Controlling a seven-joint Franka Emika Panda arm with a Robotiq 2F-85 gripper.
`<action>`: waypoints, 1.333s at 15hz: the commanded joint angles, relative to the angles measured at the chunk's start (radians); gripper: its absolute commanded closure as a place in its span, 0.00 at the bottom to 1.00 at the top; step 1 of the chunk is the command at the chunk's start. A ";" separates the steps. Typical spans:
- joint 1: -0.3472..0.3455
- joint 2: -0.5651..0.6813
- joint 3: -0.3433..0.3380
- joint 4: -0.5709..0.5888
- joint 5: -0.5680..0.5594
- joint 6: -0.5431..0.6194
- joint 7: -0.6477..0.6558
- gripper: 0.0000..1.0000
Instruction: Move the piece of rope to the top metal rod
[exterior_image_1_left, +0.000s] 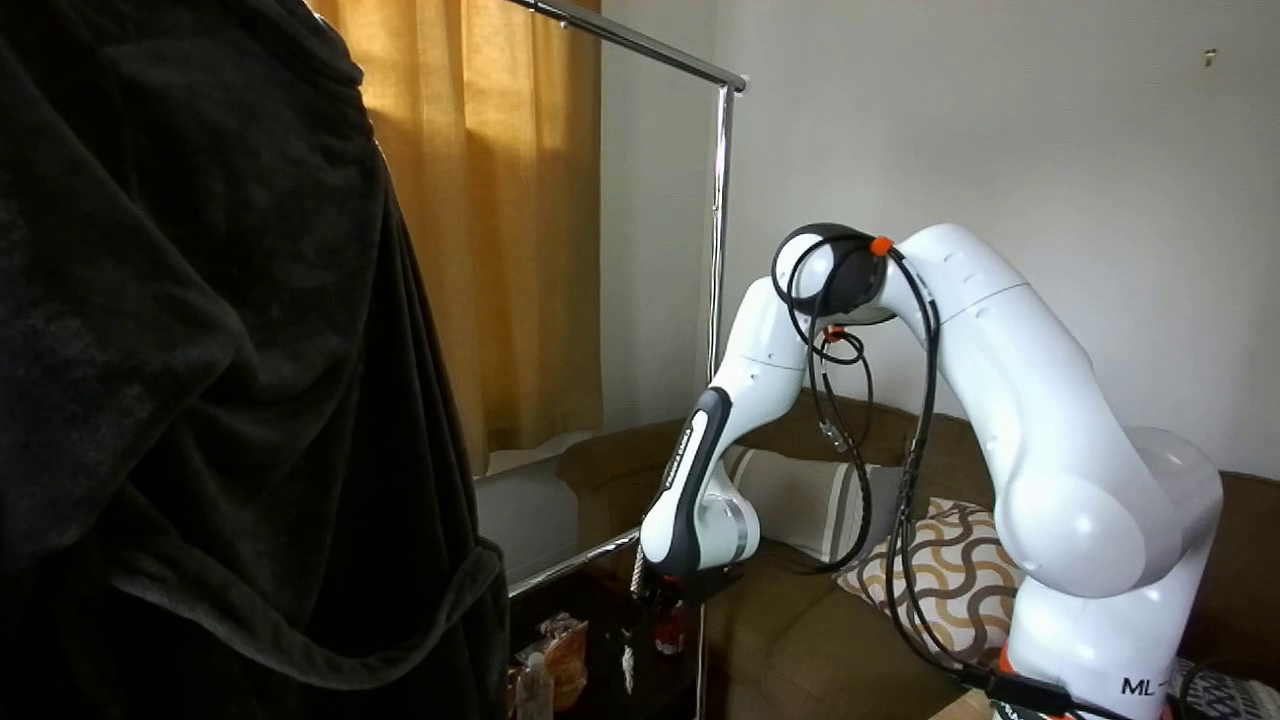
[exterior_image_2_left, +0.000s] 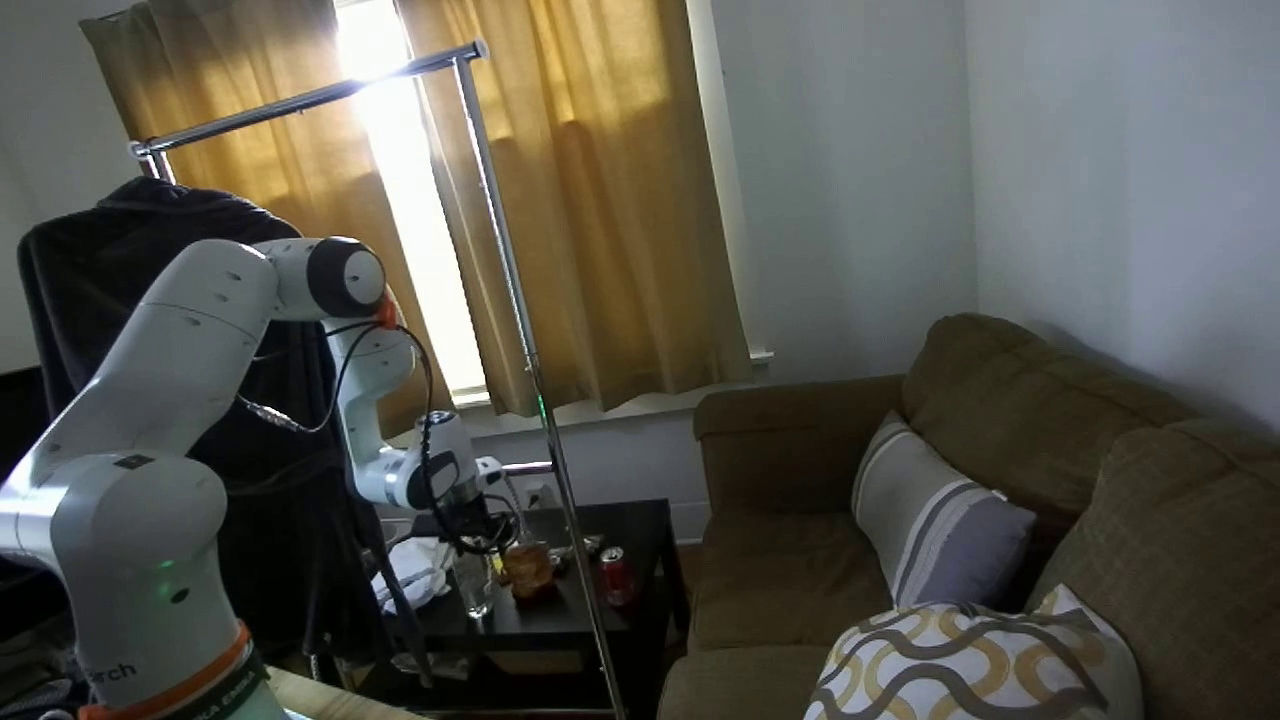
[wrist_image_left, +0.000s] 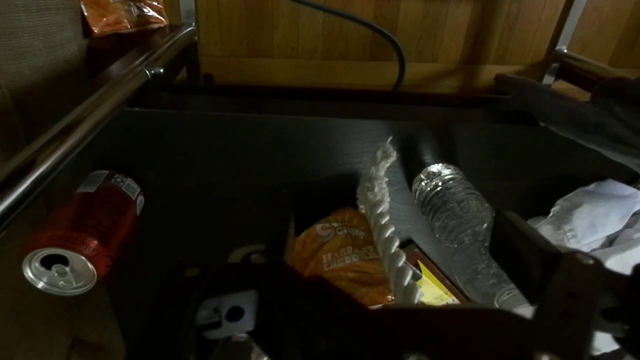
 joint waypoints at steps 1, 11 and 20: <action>0.003 0.064 -0.011 0.019 -0.084 0.106 0.075 0.01; 0.006 0.119 -0.013 0.015 -0.101 0.296 0.206 0.00; -0.011 0.145 -0.008 0.013 -0.152 0.349 0.221 0.81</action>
